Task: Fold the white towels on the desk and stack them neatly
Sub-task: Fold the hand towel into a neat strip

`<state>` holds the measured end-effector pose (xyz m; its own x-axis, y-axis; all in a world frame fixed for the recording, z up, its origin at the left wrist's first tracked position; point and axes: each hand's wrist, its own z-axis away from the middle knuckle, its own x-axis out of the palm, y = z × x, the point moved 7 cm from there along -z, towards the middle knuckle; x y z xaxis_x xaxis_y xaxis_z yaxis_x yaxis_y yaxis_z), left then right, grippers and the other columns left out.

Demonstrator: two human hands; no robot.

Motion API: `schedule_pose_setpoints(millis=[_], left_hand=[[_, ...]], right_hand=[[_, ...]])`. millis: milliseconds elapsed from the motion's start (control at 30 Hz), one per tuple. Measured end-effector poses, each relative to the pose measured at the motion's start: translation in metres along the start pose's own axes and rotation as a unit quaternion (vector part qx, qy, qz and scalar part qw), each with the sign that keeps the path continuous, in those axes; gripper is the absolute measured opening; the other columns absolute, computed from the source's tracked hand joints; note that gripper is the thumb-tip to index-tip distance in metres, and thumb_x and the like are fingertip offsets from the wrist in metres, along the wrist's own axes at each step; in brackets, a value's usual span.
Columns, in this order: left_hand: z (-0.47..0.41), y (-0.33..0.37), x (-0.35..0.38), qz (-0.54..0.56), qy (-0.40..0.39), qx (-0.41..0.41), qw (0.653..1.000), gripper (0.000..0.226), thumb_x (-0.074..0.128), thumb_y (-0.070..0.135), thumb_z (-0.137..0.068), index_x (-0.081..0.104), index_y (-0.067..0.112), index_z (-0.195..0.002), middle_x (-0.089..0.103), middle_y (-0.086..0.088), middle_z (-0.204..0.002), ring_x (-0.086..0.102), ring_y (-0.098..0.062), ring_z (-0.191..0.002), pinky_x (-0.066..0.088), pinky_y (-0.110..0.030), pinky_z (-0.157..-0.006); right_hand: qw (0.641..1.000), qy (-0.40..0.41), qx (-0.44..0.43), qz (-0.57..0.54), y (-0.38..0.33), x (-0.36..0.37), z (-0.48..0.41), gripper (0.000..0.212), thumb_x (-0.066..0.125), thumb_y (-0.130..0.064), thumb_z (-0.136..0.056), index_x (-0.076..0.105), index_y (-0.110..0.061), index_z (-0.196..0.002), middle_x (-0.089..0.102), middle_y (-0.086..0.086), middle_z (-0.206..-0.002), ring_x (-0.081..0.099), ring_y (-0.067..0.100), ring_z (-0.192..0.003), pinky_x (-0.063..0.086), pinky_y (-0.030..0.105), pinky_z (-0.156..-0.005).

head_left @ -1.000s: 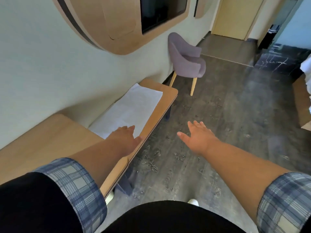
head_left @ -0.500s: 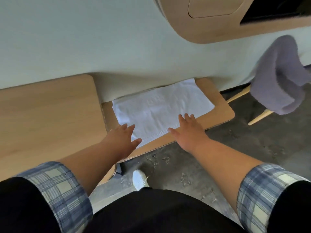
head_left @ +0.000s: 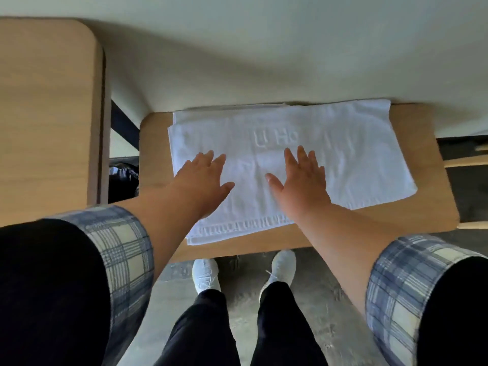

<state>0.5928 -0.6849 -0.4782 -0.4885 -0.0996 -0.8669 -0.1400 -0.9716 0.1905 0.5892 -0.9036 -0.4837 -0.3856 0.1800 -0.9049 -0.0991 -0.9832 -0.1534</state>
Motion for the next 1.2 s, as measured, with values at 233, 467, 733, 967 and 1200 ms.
schedule_pose_setpoints(millis=[233,467,733,967,1200], left_hand=[[-0.125,-0.034,0.057,0.009,0.051,-0.036,0.998,0.074,0.035,0.057,-0.099,0.002,0.025,-0.157,0.0,-0.006,-0.166,0.0,-0.024,-0.152,0.008,-0.044,-0.12],[-0.199,-0.051,0.079,-0.038,0.053,-0.015,0.998,0.073,0.023,0.065,-0.095,-0.001,0.033,-0.157,-0.013,-0.006,-0.165,-0.012,-0.025,-0.151,-0.004,-0.045,-0.121],[-0.231,-0.056,0.044,0.008,0.151,-0.064,0.986,0.086,0.042,0.072,-0.087,0.021,0.022,-0.154,0.035,-0.014,-0.151,0.027,-0.036,-0.141,0.011,-0.048,-0.118],[-0.188,-0.016,0.023,0.017,0.177,0.023,0.984,0.034,0.06,0.047,-0.091,0.057,0.019,-0.111,0.056,-0.003,-0.099,0.055,-0.033,-0.1,0.037,-0.051,-0.099],[-0.131,0.006,0.029,0.111,0.231,-0.079,0.964,0.02,0.062,0.033,-0.093,0.058,0.026,-0.111,0.054,0.001,-0.122,0.035,-0.034,-0.126,0.005,-0.074,-0.11]], right_hand=[[0.999,0.028,-0.003,-0.023,-0.006,0.084,-0.139,0.073,0.019,-0.072,-0.093,-0.004,-0.042,-0.155,-0.017,0.004,-0.165,-0.02,0.036,-0.149,-0.009,0.058,-0.118],[0.997,0.073,0.031,0.011,-0.004,0.143,-0.162,0.082,0.004,-0.081,-0.082,-0.015,-0.043,-0.152,-0.023,0.003,-0.163,-0.028,0.036,-0.146,-0.017,0.065,-0.111],[0.993,0.115,0.026,-0.005,-0.004,0.14,-0.161,0.082,0.013,-0.081,-0.085,-0.004,-0.041,-0.155,-0.013,0.002,-0.166,-0.023,0.033,-0.148,-0.014,0.064,-0.114],[0.994,0.089,0.025,-0.058,-0.003,0.135,-0.158,0.089,0.018,-0.079,-0.084,-0.017,-0.037,-0.153,-0.008,0.001,-0.167,-0.017,0.028,-0.151,-0.012,0.061,-0.117],[0.951,0.195,-0.004,-0.24,0.056,0.043,-0.173,0.085,0.05,-0.065,-0.085,0.005,-0.043,-0.154,0.001,-0.005,-0.166,0.005,0.023,-0.15,0.032,0.053,-0.114]])
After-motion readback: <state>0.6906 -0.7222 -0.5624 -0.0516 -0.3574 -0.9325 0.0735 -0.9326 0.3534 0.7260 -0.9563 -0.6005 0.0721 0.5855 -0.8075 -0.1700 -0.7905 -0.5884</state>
